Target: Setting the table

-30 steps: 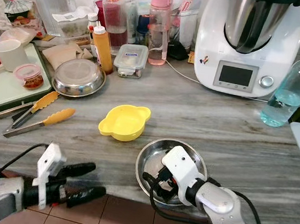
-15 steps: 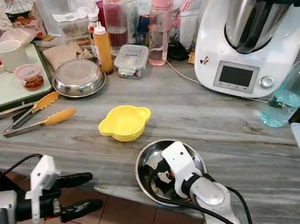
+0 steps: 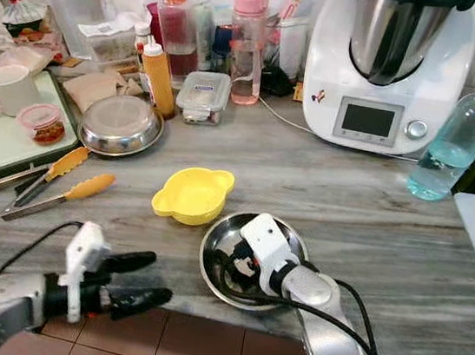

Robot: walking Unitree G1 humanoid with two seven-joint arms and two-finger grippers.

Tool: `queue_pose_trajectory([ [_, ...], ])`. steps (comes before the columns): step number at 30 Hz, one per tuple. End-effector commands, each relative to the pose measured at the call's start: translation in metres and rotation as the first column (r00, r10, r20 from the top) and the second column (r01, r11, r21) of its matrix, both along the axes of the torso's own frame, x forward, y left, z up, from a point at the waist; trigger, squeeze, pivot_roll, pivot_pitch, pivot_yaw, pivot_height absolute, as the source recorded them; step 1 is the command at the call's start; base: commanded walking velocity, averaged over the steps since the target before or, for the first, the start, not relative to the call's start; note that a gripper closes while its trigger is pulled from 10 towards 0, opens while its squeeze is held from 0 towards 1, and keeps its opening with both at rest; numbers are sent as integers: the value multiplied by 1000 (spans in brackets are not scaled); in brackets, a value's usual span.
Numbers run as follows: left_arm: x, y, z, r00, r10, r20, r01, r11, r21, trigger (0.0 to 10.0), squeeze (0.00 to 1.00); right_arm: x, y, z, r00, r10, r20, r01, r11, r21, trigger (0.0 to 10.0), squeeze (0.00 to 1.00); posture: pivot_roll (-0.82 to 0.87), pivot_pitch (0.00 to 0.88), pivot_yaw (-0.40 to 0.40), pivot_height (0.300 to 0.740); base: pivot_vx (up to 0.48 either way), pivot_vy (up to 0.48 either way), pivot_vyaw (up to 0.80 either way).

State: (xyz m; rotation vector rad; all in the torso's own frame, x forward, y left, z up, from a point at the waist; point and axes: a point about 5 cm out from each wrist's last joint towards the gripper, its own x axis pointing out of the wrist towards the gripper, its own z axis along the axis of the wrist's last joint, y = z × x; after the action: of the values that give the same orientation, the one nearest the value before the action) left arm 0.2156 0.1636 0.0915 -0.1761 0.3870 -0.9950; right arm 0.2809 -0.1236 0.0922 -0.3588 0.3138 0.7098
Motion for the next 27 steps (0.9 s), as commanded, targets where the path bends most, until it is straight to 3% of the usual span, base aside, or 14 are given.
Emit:
queue_pose_trajectory([
  [1, 1, 2, 9, 1000, -13, 18, 14, 1000, -9, 10000, 0, 1, -3, -14, 999, -22, -47, 20, 999, -41, 10000, 1000, -29, 51, 80, 740, 0, 0, 0],
  [15, -6, -8, 8, 999, -30, 12, 30, 999, -11, 10000, 0, 13, -5, -10, 999, -32, -3, 32, 999, -14, 10000, 1000, -27, 55, 82, 740, 0, 0, 0],
  [27, -12, -1, 9, 999, -31, 9, 32, 999, -7, 10000, 0, -7, -21, 28, 995, -23, 97, 15, 996, 87, 10000, 1000, -45, 44, 87, 740, 0, 0, 0],
])
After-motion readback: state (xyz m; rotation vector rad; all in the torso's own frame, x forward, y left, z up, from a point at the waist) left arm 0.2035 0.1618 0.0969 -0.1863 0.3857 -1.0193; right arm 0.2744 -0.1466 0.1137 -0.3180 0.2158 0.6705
